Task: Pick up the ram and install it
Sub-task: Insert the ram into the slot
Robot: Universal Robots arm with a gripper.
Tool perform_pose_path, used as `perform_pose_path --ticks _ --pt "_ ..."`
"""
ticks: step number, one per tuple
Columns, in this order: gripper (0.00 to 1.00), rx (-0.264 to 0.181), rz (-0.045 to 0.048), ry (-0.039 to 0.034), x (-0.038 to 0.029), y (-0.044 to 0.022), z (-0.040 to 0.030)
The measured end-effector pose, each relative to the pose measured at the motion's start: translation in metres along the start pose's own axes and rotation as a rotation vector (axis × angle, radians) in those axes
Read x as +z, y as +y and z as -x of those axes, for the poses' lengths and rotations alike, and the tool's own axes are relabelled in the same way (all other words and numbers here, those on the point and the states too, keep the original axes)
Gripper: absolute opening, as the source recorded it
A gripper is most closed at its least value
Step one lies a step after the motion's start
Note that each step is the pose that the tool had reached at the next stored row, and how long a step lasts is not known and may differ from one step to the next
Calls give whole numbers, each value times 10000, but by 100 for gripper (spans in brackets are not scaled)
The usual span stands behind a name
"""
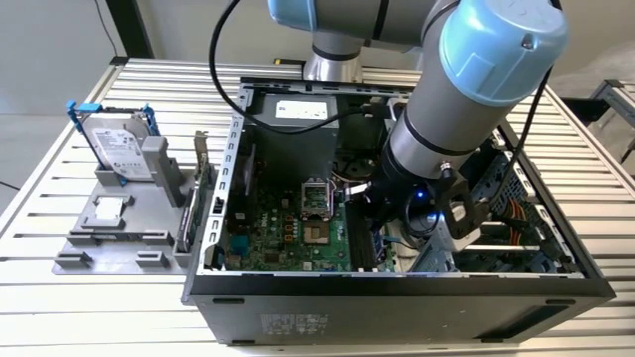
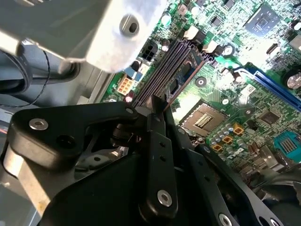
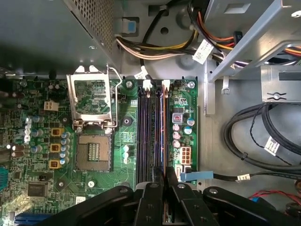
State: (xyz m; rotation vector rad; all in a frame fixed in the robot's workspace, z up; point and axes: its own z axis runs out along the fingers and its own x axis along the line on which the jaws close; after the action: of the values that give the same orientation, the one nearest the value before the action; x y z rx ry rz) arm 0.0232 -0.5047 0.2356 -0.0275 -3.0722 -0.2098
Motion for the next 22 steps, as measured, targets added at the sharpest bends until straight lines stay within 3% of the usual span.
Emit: perform_pose_path --ticks 13,15,19,21,22 --pt "0 17 3 -9 8 -1 1" --pt "0 9 11 -81 11 -1 0" --pt "0 -34 62 -412 15 -1 0" --pt "0 0 66 -486 15 1 -4" --pt "0 2 66 -488 15 1 -3"
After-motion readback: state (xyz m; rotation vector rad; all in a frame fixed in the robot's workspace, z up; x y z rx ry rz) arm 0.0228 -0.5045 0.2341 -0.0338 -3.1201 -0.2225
